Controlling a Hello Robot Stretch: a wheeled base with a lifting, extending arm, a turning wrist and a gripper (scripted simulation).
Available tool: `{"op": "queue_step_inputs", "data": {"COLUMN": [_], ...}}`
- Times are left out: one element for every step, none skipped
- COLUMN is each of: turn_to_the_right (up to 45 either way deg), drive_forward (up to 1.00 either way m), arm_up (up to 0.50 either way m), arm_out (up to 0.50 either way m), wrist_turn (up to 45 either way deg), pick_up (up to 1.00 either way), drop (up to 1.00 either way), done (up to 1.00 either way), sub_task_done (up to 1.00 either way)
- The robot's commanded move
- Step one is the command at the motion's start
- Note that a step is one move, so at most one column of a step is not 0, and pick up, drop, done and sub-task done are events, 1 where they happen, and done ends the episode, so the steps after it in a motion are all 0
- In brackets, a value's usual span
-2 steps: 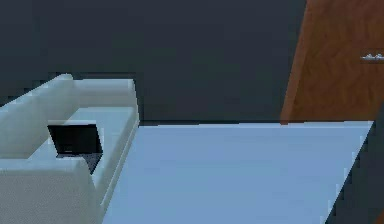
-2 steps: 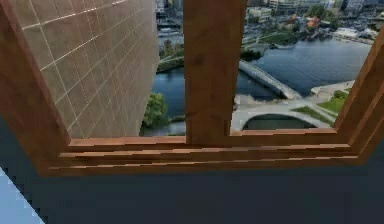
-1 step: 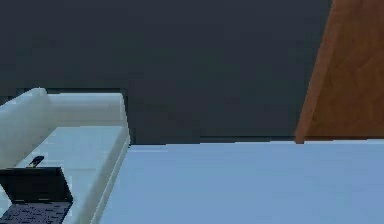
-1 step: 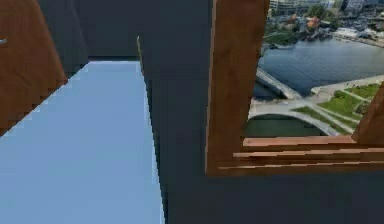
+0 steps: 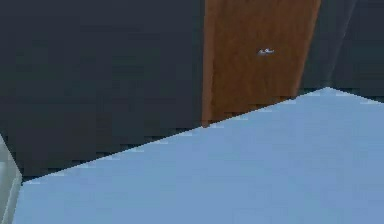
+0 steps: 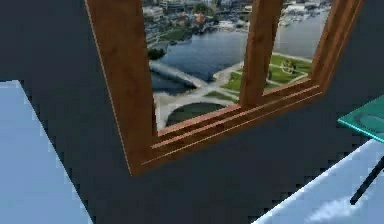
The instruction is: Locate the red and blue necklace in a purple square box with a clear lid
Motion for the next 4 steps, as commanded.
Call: {"op": "queue_step_inputs", "data": {"turn_to_the_right": [0.0,45.0,12.0,0.0], "drive_forward": [0.50,0.00,0.00,1.00], "arm_up": [0.00,0.00,0.00,0.00], "arm_out": [0.00,0.00,0.00,0.00], "wrist_turn": [0.0,0.0,0.0,0.0], "pick_up": [0.00,0.00,0.00,0.00], "drop": [0.00,0.00,0.00,0.00], "done": [0.00,0.00,0.00,0.00], "sub_task_done": [0.00,0.00,0.00,0.00]}}
